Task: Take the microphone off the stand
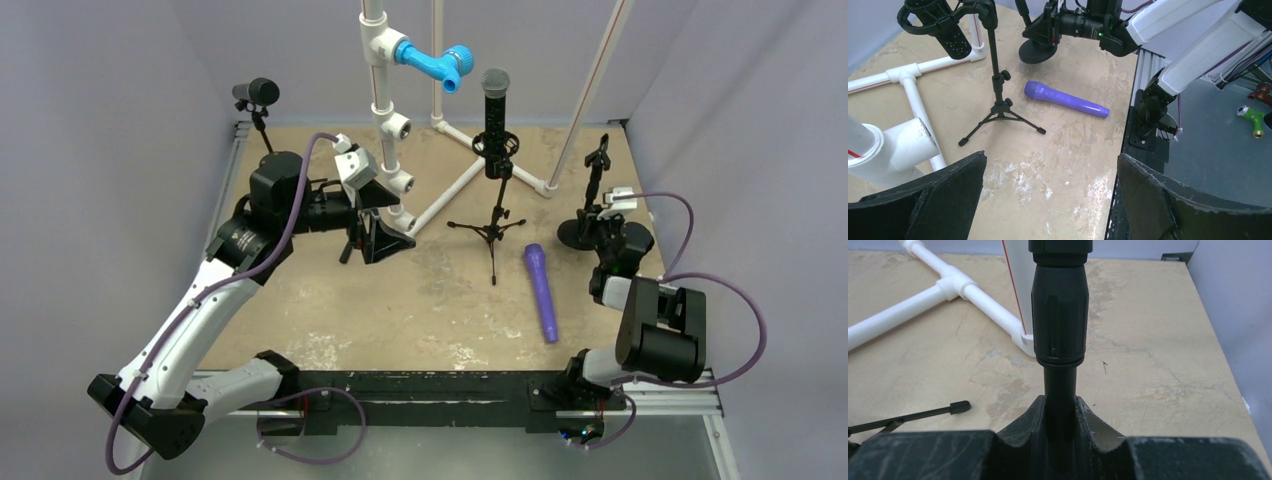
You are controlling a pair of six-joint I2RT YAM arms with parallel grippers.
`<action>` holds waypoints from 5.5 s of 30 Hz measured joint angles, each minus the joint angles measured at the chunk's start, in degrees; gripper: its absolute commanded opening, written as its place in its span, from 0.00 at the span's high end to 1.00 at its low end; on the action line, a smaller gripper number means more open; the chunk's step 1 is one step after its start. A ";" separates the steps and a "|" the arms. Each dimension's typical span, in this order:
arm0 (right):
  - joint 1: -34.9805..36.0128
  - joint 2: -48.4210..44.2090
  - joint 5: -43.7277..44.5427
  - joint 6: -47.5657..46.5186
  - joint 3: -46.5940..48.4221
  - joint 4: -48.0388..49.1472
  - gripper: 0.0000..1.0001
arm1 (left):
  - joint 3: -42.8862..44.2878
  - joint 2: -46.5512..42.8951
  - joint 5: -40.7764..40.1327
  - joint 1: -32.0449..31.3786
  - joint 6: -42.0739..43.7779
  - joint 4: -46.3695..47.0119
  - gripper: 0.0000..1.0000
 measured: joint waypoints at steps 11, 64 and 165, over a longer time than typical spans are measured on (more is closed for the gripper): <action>-0.09 12.22 -0.68 -1.16 0.20 9.44 1.00 | -0.37 1.05 0.20 0.61 -0.02 0.57 0.00; -0.81 10.05 -0.87 -13.92 -0.31 4.66 1.00 | -1.49 -0.57 2.36 1.68 -1.09 1.33 0.00; 25.24 -6.51 -19.12 2.62 26.84 -38.05 0.64 | -1.46 0.87 -5.64 1.84 4.55 -2.21 0.00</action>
